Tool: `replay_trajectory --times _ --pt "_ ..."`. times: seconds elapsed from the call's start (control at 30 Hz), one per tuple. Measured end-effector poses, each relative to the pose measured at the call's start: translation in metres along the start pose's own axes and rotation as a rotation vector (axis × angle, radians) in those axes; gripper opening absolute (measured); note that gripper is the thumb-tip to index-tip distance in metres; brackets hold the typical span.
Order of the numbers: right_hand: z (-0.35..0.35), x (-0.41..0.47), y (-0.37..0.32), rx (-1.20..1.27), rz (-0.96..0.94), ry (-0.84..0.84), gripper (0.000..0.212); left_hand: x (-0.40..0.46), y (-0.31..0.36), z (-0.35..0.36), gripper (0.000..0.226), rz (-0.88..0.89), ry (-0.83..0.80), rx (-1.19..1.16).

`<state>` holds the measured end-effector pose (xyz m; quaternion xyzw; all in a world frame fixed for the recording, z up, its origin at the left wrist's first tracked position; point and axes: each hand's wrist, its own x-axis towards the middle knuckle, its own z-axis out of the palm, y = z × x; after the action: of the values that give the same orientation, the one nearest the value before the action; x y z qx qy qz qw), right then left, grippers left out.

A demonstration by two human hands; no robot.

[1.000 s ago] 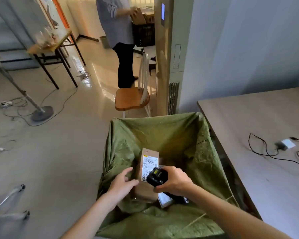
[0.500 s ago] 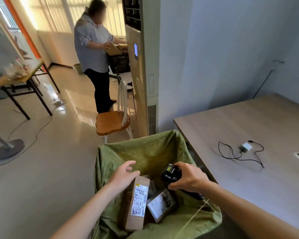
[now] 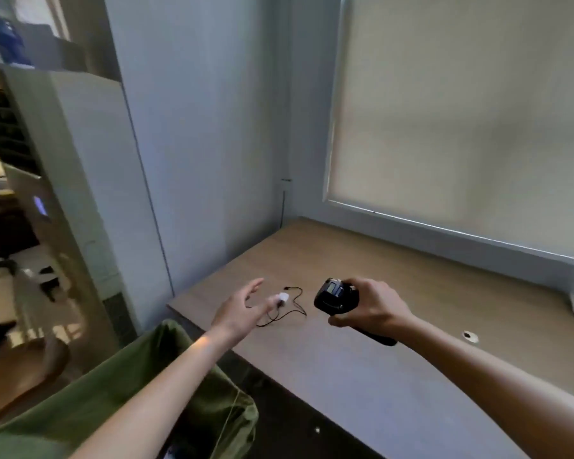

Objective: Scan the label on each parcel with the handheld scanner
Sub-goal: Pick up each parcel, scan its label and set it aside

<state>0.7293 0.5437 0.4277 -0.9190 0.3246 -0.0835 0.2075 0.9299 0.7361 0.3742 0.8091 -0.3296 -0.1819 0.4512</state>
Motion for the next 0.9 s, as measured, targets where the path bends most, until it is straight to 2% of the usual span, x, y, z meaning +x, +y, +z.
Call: replay_trajectory --times 0.1,0.2,0.47,0.6,0.77,0.9 --pt "-0.061 -0.045 0.067 0.020 0.134 0.087 0.074 0.008 0.076 0.067 0.101 0.101 -0.090 -0.015" --pt "-0.116 -0.095 0.140 0.025 0.264 0.159 0.070 0.006 0.152 0.147 0.087 0.214 -0.173 0.015" --pt "-0.237 -0.261 0.353 0.004 0.607 0.304 0.072 -0.059 0.329 0.408 0.074 0.426 -0.460 0.045" --pt "-0.279 -0.355 0.447 -0.028 0.789 0.355 0.074 -0.115 0.394 0.535 0.073 0.501 -0.629 0.015" --pt "-0.310 -0.451 0.532 -0.016 1.001 0.472 0.082 -0.175 0.459 0.655 0.068 0.619 -0.794 0.021" --pt "-0.321 -0.510 0.591 0.037 1.169 0.571 0.073 -0.208 0.501 0.735 0.068 0.688 -0.907 0.048"
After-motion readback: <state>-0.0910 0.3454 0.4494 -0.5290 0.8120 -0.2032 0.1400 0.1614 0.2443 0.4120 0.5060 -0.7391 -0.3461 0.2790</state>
